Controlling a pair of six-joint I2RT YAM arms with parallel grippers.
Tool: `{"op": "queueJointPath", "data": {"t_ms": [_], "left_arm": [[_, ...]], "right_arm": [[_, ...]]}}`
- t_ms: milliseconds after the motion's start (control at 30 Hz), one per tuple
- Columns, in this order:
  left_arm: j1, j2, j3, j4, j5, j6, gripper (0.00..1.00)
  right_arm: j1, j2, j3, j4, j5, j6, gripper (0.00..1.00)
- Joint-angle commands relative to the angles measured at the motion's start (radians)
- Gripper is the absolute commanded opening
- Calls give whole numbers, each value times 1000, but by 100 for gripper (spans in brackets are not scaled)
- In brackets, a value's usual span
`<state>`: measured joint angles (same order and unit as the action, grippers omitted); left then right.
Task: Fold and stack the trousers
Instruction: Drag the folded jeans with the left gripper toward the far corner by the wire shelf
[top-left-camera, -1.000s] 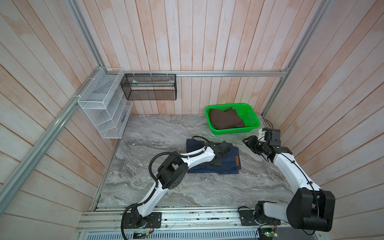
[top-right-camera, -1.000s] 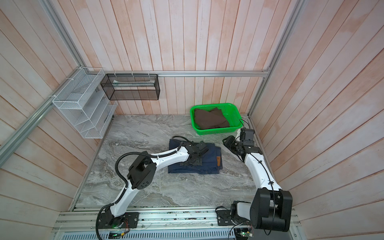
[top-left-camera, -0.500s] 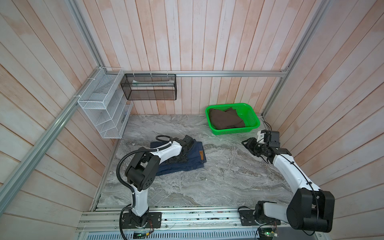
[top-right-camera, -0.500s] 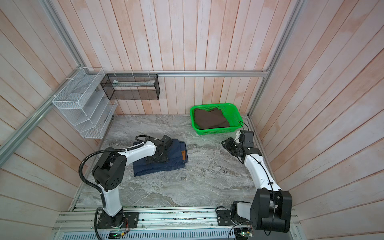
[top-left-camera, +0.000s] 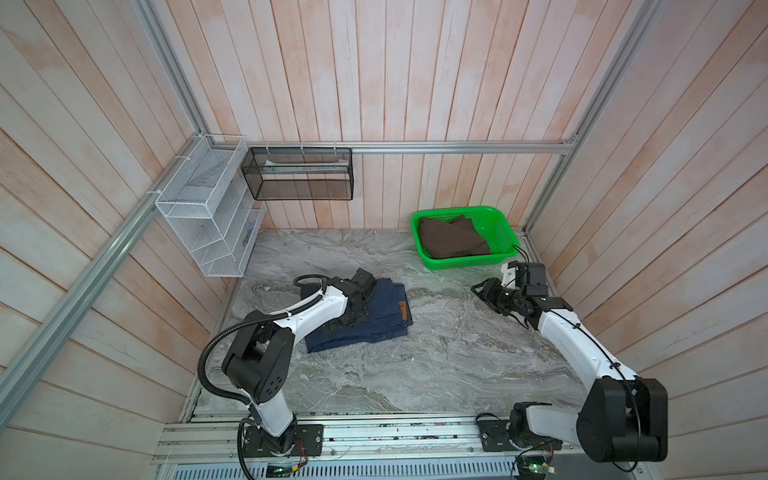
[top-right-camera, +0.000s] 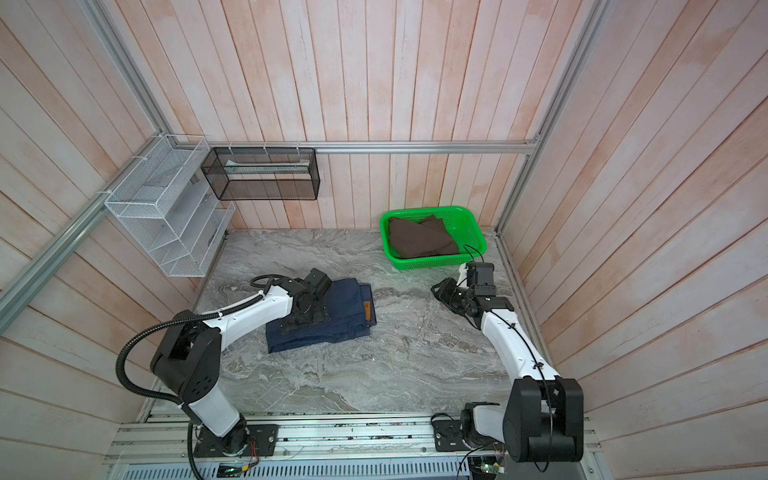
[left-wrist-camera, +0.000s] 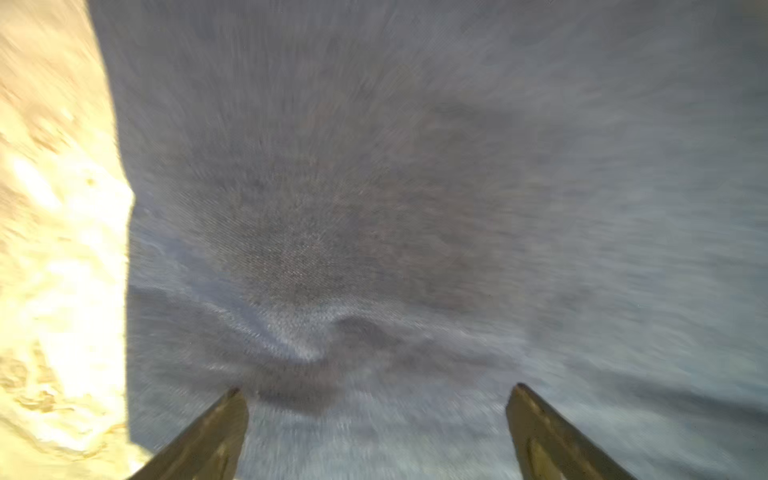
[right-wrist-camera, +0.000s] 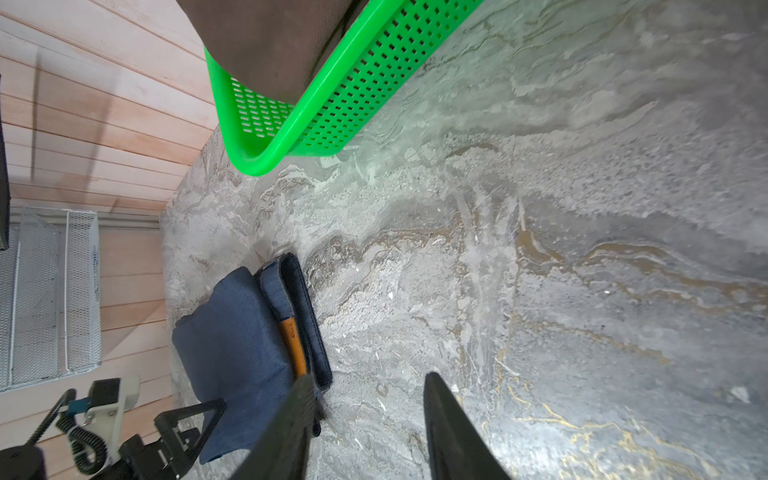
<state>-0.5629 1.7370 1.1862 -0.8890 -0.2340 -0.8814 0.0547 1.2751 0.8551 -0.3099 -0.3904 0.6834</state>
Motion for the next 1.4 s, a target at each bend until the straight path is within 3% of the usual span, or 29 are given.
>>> {"op": "queueJointPath", "data": {"t_ms": [0, 267, 567, 1000, 1133, 1367], "left_arm": [[3, 26, -19, 78, 62, -27, 98], [10, 72, -28, 125, 102, -19, 97], [142, 184, -10, 131, 30, 121, 94], [415, 395, 257, 131, -33, 451, 94], [455, 503, 412, 89, -99, 542, 95], [540, 644, 640, 59, -89, 640, 95]], "right_arm": [[27, 17, -7, 16, 17, 13, 44], [54, 64, -6, 33, 20, 15, 44], [74, 111, 6, 44, 15, 8, 44], [142, 200, 11, 92, 10, 42, 44], [201, 243, 27, 115, 15, 63, 44], [269, 313, 85, 128, 12, 82, 44]]}}
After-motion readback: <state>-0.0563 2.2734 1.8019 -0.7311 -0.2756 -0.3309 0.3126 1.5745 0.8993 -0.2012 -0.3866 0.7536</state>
